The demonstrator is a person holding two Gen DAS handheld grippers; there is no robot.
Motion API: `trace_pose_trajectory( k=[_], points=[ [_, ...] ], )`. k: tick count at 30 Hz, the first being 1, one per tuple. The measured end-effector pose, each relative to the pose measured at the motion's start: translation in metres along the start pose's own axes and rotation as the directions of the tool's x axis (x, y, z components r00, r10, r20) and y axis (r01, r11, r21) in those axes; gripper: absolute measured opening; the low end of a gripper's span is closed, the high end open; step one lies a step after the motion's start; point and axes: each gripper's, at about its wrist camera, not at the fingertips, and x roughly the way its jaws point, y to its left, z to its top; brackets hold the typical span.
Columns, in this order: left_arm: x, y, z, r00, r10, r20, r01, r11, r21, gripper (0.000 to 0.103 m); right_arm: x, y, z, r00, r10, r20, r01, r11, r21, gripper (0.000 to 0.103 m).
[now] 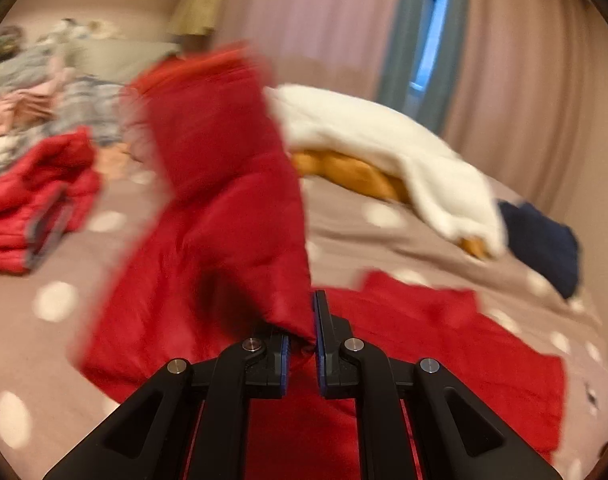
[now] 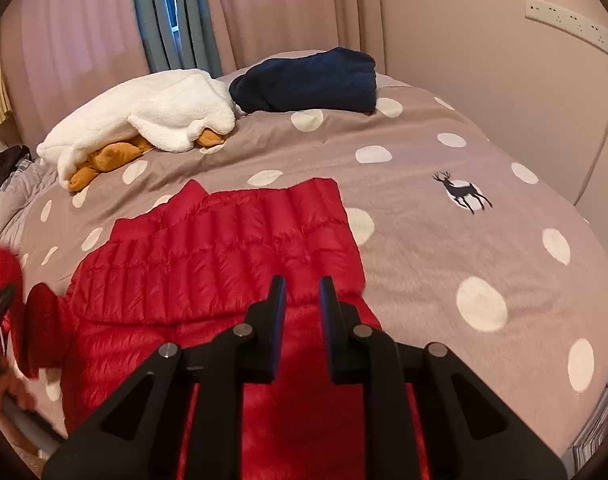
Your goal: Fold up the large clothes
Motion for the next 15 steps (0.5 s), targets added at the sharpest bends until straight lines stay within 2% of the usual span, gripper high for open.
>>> trace_pose_trajectory(
  k=[3, 6, 8, 9, 11, 15],
  points=[
    [-0.001, -0.04, -0.017, 0.995, -0.08, -0.058, 0.083, 0.995, 0.052, 0.01, -0.011, -0.003, -0.011, 1.0, -0.011, 0.001, 0.011, 1.0, -0.017, 0.016],
    [-0.009, -0.058, -0.029, 0.986, -0.12, -0.118, 0.127, 0.99, 0.055, 0.01, -0.016, -0.012, -0.012, 1.0, 0.001, -0.007, -0.001, 1.0, 0.006, 0.016],
    [-0.012, -0.061, -0.032, 0.975, -0.114, -0.188, 0.124, 0.991, 0.041, 0.03, -0.017, -0.017, -0.012, 1.0, -0.011, -0.009, 0.011, 1.0, 0.012, 0.016],
    [-0.015, -0.06, -0.034, 0.968, -0.125, -0.22, 0.132, 0.991, 0.018, 0.035, -0.019, -0.019, -0.012, 1.0, -0.011, -0.008, 0.012, 1.0, 0.017, 0.016],
    [-0.021, -0.058, -0.033, 0.963, -0.152, -0.221, 0.156, 0.988, -0.001, 0.039, -0.02, -0.021, -0.011, 1.0, -0.007, -0.005, 0.007, 1.0, 0.028, 0.016],
    [-0.034, -0.045, -0.028, 0.977, -0.119, -0.179, 0.123, 0.992, 0.012, 0.04, -0.018, -0.016, -0.008, 1.0, -0.015, 0.004, 0.015, 1.0, 0.02, 0.018]
  ],
)
